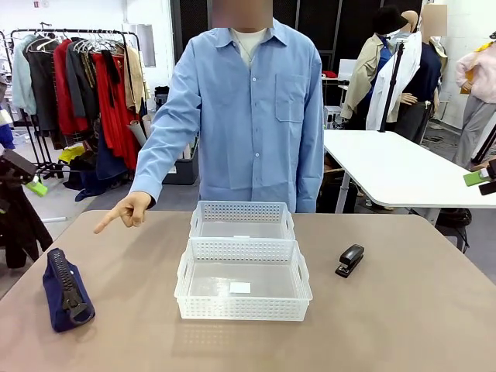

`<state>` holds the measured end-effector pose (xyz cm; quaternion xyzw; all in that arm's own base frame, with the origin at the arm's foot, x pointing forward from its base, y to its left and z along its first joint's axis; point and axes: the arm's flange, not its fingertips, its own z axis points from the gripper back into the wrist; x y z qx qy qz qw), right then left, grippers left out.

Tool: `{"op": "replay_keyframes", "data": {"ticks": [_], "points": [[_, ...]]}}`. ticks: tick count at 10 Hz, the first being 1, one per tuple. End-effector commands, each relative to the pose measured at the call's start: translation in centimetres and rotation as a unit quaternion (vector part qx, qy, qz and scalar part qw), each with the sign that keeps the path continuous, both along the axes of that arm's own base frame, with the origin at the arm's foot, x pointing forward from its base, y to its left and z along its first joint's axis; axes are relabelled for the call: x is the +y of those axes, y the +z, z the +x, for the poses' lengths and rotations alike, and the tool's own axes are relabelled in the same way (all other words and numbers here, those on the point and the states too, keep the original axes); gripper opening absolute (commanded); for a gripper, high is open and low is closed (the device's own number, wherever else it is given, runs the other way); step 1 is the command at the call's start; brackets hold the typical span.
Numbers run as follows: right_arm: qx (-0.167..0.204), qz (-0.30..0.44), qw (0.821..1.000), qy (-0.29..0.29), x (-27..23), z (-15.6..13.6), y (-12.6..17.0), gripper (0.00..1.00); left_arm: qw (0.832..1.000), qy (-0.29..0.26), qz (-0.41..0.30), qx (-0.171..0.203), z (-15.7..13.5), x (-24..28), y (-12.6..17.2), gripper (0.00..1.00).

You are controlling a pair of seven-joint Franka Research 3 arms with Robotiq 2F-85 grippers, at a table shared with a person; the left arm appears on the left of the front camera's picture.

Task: Distribute items into two baskets.
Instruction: Pick up the Pencil pouch that the person points to.

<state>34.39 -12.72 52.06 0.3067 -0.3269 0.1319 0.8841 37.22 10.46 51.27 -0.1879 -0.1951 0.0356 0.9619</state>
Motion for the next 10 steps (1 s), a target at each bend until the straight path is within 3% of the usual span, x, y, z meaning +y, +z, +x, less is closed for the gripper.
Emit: {"op": "replay_keyframes", "data": {"ticks": [1,5,10], "points": [[-0.010,0.012,1.000,0.003,0.0,0.2,0.1,1.00,0.997,0.023,0.017,0.071,1.6,-0.6,-0.3,1.00],[-0.010,0.012,1.000,0.003,0.0,0.2,0.1,1.00,0.981,0.079,0.037,0.174,4.6,-1.2,-4.2,1.00],[-0.010,0.012,1.000,0.003,0.0,0.2,0.1,1.00,0.957,0.159,0.032,0.240,7.4,-2.6,-7.4,1.00]]}}
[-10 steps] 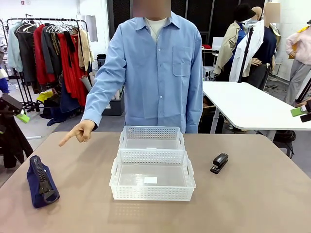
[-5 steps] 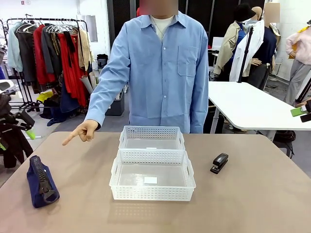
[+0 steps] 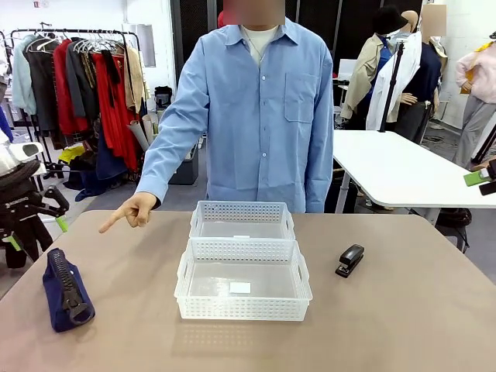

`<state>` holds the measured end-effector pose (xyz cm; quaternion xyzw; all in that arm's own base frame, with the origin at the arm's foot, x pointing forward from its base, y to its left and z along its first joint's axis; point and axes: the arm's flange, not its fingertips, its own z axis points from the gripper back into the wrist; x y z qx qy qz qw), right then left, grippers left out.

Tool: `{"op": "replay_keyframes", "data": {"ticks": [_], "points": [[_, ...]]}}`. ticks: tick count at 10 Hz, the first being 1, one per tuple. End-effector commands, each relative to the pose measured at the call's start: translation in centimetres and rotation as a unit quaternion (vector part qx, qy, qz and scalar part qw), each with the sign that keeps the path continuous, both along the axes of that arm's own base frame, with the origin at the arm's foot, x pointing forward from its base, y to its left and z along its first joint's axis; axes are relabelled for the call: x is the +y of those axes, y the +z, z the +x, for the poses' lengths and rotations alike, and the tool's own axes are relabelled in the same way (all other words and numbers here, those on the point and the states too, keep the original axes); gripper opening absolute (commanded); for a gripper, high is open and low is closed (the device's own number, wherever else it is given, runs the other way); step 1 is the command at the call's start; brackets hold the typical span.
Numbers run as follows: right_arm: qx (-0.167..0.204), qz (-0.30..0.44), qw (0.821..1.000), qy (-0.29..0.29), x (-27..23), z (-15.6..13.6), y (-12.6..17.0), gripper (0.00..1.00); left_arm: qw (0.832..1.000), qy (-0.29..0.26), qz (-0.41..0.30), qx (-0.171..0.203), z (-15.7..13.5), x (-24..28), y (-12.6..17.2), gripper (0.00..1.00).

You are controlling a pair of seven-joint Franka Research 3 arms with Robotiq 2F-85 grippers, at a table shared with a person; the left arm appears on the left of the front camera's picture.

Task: Distribute items into two baskets.
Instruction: Pick up the Pencil pouch that the person points to.

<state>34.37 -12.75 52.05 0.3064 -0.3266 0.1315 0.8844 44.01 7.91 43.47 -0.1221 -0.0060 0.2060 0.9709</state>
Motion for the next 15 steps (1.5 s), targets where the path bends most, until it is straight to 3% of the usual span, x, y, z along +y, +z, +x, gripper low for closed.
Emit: {"op": "replay_keyframes", "data": {"ticks": [1,8,15], "points": [[-0.010,0.012,1.000,0.004,0.0,0.2,0.1,1.00,0.999,0.025,0.001,0.045,0.9,-0.3,-0.2,1.00],[-0.010,0.012,1.000,0.004,0.0,0.2,0.1,1.00,0.996,0.068,0.034,0.055,1.3,-1.9,-5.1,1.00],[-0.010,0.012,1.000,0.004,0.0,0.2,0.1,1.00,0.993,0.070,0.032,0.086,0.8,-1.7,-10.4,1.00]]}}
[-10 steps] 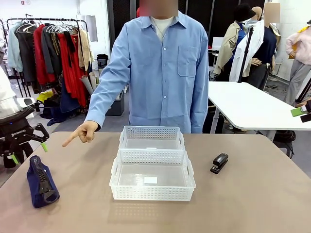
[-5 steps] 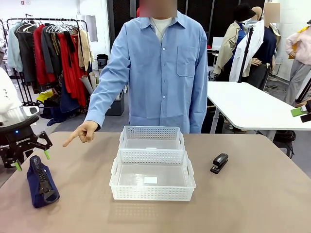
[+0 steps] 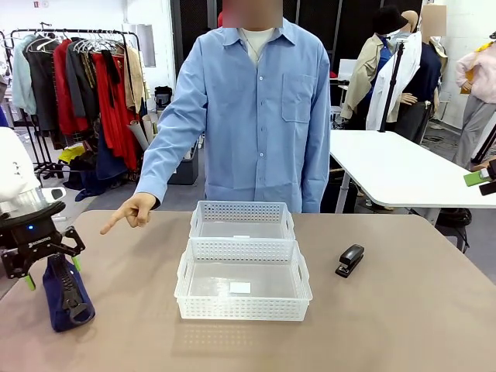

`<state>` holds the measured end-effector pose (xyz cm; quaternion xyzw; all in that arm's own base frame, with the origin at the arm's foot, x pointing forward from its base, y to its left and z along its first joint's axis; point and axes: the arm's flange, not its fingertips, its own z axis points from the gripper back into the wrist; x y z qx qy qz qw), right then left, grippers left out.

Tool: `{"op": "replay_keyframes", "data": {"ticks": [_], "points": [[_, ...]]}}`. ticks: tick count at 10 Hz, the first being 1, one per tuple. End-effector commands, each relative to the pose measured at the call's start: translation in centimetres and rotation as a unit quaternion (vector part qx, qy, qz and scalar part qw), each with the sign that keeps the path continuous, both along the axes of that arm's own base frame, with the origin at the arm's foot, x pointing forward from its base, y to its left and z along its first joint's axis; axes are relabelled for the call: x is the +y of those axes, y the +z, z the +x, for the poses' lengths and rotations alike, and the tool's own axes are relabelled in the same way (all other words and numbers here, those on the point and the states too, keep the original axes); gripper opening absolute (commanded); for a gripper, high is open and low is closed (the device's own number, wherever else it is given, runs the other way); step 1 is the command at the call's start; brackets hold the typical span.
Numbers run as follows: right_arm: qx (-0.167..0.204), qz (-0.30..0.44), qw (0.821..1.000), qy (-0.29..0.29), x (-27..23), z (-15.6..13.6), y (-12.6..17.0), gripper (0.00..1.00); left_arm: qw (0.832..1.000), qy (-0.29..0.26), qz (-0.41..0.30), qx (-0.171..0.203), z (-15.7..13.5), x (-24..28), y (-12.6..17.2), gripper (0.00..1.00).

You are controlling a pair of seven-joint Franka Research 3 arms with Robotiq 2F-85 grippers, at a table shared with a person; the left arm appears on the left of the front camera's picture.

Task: Distribute items into two baskets.
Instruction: Pick up the Pencil pouch that the person points to.

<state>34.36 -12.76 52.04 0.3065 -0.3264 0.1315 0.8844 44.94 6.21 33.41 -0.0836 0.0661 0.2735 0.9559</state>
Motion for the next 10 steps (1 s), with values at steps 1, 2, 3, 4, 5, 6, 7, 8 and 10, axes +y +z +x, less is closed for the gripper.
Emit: {"op": "replay_keyframes", "data": {"ticks": [1,2,3,4,5,6,7,8,10], "points": [[-0.011,0.012,1.000,0.003,0.00,0.22,0.10,1.00,1.000,0.009,0.012,0.000,-0.05,0.02,-0.55,1.00],[-0.011,0.012,1.000,0.003,0.00,0.22,0.10,1.00,1.000,0.009,0.013,0.000,-0.01,-0.05,-0.51,1.00],[-0.011,0.012,1.000,0.003,0.00,0.22,0.10,1.00,1.000,0.008,0.014,0.000,0.07,-0.10,-0.54,1.00],[-0.011,0.012,1.000,0.003,0.00,0.22,0.10,1.00,1.000,0.000,0.013,-0.006,0.19,-0.07,-0.63,1.00],[-0.011,0.012,1.000,0.003,0.00,0.22,0.10,1.00,1.000,-0.013,0.012,-0.007,0.29,0.10,-0.66,0.80],[-0.011,0.012,1.000,0.003,0.00,0.22,0.10,1.00,1.000,-0.013,0.012,-0.005,0.34,0.10,-0.59,0.61],[-0.011,0.012,1.000,0.003,0.00,0.22,0.10,1.00,1.000,-0.011,0.009,-0.006,0.38,0.05,-0.50,0.41],[-0.011,0.012,1.000,0.003,0.00,0.22,0.10,1.00,1.000,-0.012,0.007,-0.004,0.38,0.00,-0.48,0.21],[-0.011,0.012,1.000,0.003,0.00,0.22,0.10,1.00,1.000,-0.013,0.006,-0.002,0.41,-0.06,-0.46,0.00]]}}
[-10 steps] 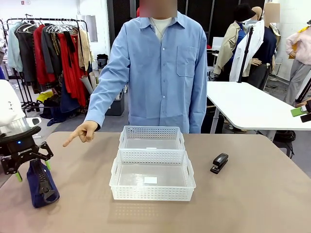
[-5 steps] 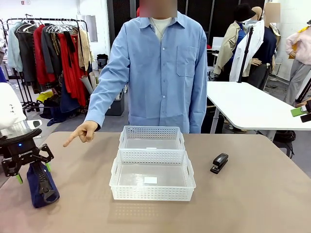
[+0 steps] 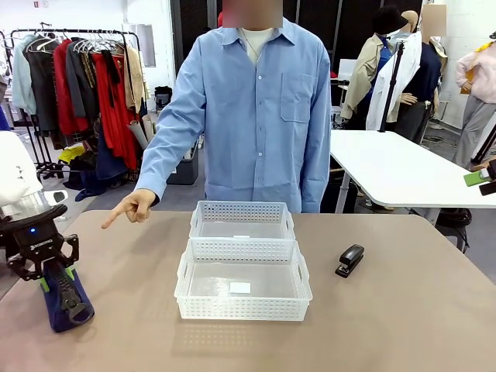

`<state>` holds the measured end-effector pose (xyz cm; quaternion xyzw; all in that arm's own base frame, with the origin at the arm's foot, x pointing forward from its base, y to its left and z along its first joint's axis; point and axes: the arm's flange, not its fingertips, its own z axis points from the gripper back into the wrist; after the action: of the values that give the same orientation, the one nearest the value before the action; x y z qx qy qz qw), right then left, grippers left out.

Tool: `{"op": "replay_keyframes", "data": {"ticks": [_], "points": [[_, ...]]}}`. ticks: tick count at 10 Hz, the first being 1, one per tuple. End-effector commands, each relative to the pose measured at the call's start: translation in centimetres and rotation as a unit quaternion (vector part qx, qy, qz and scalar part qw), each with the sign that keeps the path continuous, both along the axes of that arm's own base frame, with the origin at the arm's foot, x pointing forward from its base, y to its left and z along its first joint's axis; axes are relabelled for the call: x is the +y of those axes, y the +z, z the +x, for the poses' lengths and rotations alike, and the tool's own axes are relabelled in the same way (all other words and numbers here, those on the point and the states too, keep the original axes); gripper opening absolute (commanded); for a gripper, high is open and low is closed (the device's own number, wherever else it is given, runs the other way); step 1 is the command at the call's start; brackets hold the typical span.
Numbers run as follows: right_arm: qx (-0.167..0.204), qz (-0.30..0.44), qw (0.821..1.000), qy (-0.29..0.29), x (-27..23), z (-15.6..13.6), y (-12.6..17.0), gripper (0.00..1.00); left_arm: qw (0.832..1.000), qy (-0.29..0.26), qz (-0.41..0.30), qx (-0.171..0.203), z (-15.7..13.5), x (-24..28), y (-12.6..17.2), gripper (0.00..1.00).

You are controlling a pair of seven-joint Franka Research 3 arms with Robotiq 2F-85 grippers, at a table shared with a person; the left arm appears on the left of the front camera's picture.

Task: Distribute items into two baskets.
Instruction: Pick up the Pencil pouch that the person points to.

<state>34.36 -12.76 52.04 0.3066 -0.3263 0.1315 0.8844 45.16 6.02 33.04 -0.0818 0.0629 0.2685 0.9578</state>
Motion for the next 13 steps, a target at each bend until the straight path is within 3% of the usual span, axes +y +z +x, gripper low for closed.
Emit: {"op": "replay_keyframes", "data": {"ticks": [1,6,11,13], "points": [[-0.011,0.012,1.000,0.003,0.00,0.22,0.10,1.00,1.000,-0.009,0.002,0.002,0.19,0.17,-0.09,0.00],[-0.011,0.012,1.000,0.003,0.00,0.22,0.10,1.00,1.000,-0.021,0.006,0.022,0.15,0.20,-0.36,0.00],[-0.011,0.012,1.000,0.003,0.00,0.22,0.10,1.00,0.999,-0.037,0.000,0.018,0.15,0.14,-0.25,0.00],[-0.011,0.012,1.000,0.003,0.00,0.22,0.10,1.00,1.000,-0.011,-0.001,0.009,0.19,-0.03,-0.10,0.00]]}}
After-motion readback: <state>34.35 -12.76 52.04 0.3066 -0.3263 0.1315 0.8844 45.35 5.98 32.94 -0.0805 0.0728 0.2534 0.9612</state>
